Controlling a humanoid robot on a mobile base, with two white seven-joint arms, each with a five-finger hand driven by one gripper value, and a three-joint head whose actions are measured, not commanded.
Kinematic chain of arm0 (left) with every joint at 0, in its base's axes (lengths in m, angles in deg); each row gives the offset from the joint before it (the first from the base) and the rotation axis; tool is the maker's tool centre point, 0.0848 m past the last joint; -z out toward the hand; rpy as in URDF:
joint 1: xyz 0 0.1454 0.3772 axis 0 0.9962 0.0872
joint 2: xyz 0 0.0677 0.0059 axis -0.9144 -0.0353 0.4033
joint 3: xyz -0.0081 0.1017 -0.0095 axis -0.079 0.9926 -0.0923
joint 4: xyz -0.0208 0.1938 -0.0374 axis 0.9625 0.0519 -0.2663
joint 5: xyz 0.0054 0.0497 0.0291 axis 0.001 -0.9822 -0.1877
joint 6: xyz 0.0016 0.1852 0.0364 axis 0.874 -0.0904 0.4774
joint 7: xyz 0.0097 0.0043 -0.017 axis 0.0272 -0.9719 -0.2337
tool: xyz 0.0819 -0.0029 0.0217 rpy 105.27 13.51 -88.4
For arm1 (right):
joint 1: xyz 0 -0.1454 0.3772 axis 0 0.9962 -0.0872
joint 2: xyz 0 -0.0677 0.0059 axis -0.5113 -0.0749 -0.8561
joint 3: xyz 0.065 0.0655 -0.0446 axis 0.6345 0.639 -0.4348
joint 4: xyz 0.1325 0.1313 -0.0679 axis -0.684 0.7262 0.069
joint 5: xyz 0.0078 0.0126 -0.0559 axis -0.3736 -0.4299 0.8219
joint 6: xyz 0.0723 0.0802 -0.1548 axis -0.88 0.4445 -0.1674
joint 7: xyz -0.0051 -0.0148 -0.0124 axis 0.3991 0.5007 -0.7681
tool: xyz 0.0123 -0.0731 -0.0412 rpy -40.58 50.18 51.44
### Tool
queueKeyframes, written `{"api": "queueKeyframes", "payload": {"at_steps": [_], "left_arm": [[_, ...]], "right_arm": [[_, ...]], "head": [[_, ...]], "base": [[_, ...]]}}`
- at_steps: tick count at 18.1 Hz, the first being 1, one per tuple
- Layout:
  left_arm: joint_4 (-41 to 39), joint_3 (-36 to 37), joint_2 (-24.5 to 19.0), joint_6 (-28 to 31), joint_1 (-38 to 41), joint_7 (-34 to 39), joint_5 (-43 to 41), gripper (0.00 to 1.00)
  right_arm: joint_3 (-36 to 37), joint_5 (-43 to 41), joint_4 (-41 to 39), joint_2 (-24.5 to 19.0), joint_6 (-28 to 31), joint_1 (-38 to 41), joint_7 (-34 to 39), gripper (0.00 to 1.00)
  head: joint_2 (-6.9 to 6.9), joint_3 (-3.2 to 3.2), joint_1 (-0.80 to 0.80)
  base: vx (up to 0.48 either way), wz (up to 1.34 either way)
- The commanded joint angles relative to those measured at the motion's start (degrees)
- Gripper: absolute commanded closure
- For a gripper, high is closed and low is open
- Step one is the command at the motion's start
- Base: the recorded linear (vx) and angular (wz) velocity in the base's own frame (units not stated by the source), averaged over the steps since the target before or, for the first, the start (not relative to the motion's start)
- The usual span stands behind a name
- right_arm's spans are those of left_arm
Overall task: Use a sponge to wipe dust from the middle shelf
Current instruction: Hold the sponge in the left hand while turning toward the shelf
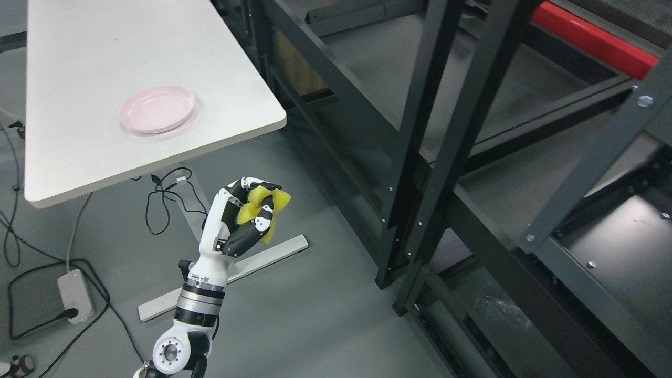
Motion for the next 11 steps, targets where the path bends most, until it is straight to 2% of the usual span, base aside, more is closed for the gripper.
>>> {"api": "queueKeyframes", "payload": {"at_steps": [1,11], "left_arm": [[0.0,3.2,-1.0,0.0,-0.4,-0.1,0.0,0.99],[-0.1,7.7,-1.0,0.0,-1.2,-0.1,-0.1,0.99]], "right_arm": [[0.0,0.0,-1.0,1.0,0.0,0.0,0.0,0.0],[0.0,0.0,-1.0,1.0,0.0,-0.1,0.0,0.0]], "head": [[0.0,0.0,0.0],[0.0,0.0,0.0]], "base": [[-0.111,-0.52],[-0.087,-0.52]]}}
